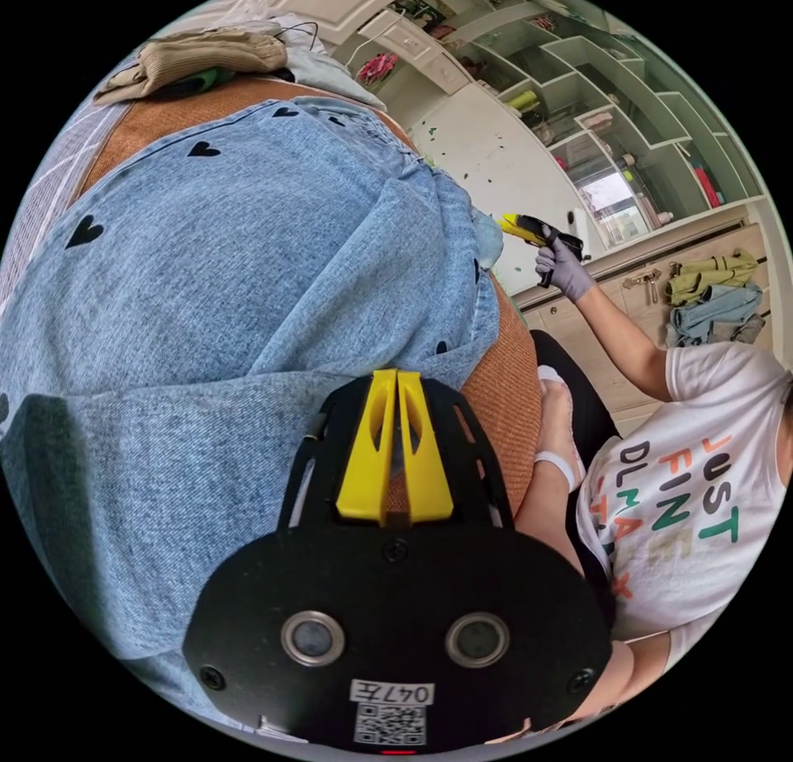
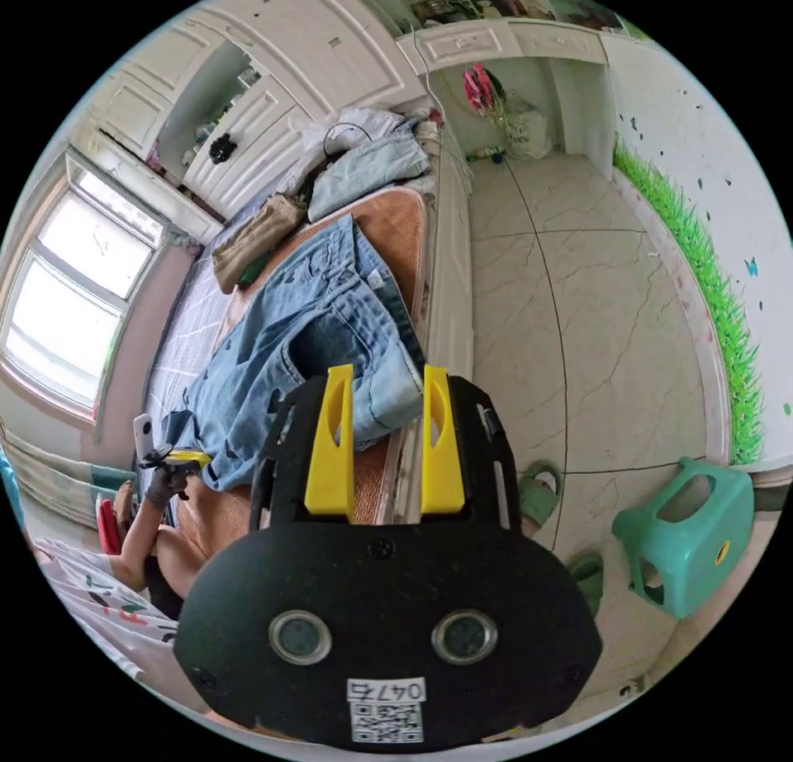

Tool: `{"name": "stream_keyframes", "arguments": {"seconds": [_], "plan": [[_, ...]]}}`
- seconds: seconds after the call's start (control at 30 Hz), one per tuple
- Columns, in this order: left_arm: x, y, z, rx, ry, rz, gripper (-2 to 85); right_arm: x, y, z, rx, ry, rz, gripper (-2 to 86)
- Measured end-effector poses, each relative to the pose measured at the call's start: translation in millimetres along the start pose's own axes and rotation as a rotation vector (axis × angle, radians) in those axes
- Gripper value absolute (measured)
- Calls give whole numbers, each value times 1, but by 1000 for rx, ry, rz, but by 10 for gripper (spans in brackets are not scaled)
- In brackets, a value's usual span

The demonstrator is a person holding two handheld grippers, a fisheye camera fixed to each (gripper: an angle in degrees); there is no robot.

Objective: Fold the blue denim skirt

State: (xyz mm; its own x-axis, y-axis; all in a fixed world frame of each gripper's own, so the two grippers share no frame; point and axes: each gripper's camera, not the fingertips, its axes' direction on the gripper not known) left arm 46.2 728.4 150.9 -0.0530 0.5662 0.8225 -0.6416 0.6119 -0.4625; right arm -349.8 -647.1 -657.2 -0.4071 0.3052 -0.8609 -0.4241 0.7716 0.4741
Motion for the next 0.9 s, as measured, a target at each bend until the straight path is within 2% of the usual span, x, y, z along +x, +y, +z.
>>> {"name": "stream_keyframes", "arguments": {"seconds": [0.13,0.3,0.37,0.43,0.57,0.67,0.7,0.77,0.83,0.87,0.9], "plan": [[24,-12,-9,-50,41,62,-10,-6,-22,13,-213,75,28,-2],[50,-27,-28,-95,63,127,-10,-26,-44,-28,-128,13,-5,-9],[60,-31,-38,-113,121,166,-10,-38,-53,-43,-113,26,-39,-9],[83,-38,-38,-193,254,254,-10,-47,-65,-65,-69,-2,-49,-9],[130,-44,-31,-338,277,408,-10,-31,-78,-81,-40,-104,110,-7],[135,-54,-92,-208,382,452,-10,-26,-95,-61,-182,-9,246,15],[125,-56,-130,-117,409,445,-10,-38,-108,-60,-189,76,258,37],[100,-52,-190,17,438,419,-10,-78,-132,-74,-87,261,202,68],[64,-39,-262,162,432,374,-10,-159,-173,-81,-3,351,-23,65],[56,-36,-278,188,420,363,-10,-182,-182,-79,1,329,-106,62],[42,-29,-309,228,388,345,-10,-231,-200,-69,-29,228,-286,55]]}}
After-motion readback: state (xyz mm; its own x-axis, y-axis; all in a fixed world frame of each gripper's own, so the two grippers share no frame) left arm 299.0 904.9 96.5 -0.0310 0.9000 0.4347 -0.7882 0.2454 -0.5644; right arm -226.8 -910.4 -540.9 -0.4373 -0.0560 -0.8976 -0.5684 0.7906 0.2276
